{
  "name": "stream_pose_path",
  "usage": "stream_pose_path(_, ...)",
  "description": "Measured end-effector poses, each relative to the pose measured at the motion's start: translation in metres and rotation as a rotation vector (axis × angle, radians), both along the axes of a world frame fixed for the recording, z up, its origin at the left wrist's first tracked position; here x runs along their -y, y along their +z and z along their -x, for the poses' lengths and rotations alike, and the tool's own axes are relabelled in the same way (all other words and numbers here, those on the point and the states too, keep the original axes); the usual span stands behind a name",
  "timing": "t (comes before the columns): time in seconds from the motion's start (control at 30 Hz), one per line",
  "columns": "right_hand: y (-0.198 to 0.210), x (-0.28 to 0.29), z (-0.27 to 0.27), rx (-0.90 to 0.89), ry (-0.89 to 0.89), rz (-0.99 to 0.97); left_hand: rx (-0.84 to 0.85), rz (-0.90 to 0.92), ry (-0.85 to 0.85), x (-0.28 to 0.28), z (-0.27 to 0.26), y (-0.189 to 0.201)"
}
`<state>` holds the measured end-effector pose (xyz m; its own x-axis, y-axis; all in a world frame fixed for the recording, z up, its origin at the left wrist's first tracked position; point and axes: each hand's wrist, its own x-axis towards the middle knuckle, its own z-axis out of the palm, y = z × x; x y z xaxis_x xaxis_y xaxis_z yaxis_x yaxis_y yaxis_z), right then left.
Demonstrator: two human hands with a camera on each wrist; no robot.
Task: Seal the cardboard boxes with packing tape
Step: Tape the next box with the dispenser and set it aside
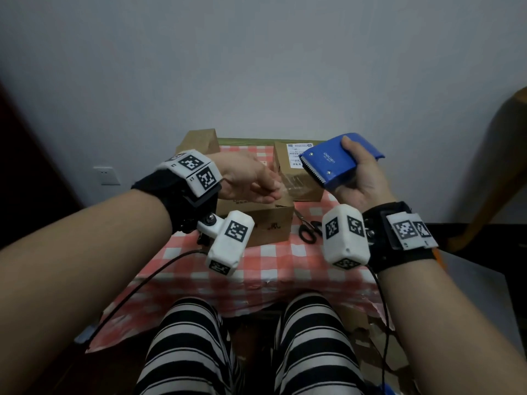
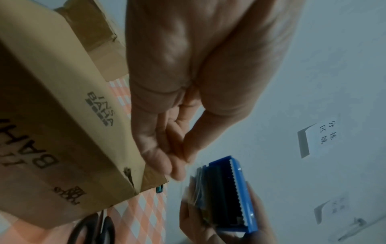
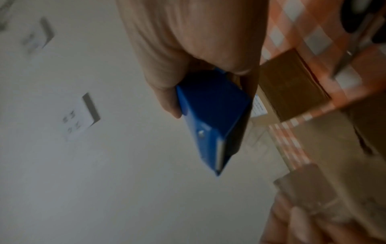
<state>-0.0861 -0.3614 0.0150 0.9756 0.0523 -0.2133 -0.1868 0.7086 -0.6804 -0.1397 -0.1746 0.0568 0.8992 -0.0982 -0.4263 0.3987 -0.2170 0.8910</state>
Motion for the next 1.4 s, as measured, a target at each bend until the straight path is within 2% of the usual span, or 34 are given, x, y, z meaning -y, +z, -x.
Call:
stream_pose_path(0.3, -0.006, -0.006, 0.006, -0.022, 0.079, 0.05, 0.065, -0.029, 0.115, 0.0, -0.006, -0.017)
stream_pose_path(0.53, -0.022, -0.008, 0.008, -0.054, 0.101, 0.125, 0.023, -0.186, 0.176, 0.001, -0.008, -0.022)
stream_pose_path(0.67, -0.029, -0.01, 0.006, -0.035, 0.098, 0.173, 0.068, -0.296, 0.168, 0.001, -0.008, -0.025)
stream_pose_path(0.93, -0.042, -0.02, 0.006, -0.012, 0.051, 0.183, 0.112, -0.395, 0.187, 0.0, -0.005, -0.027)
stream_pose_path(1.4, -0.055, -0.028, 0.006, 0.029, 0.028, 0.138, 0.132, -0.334, 0.242, -0.007, -0.005, -0.036)
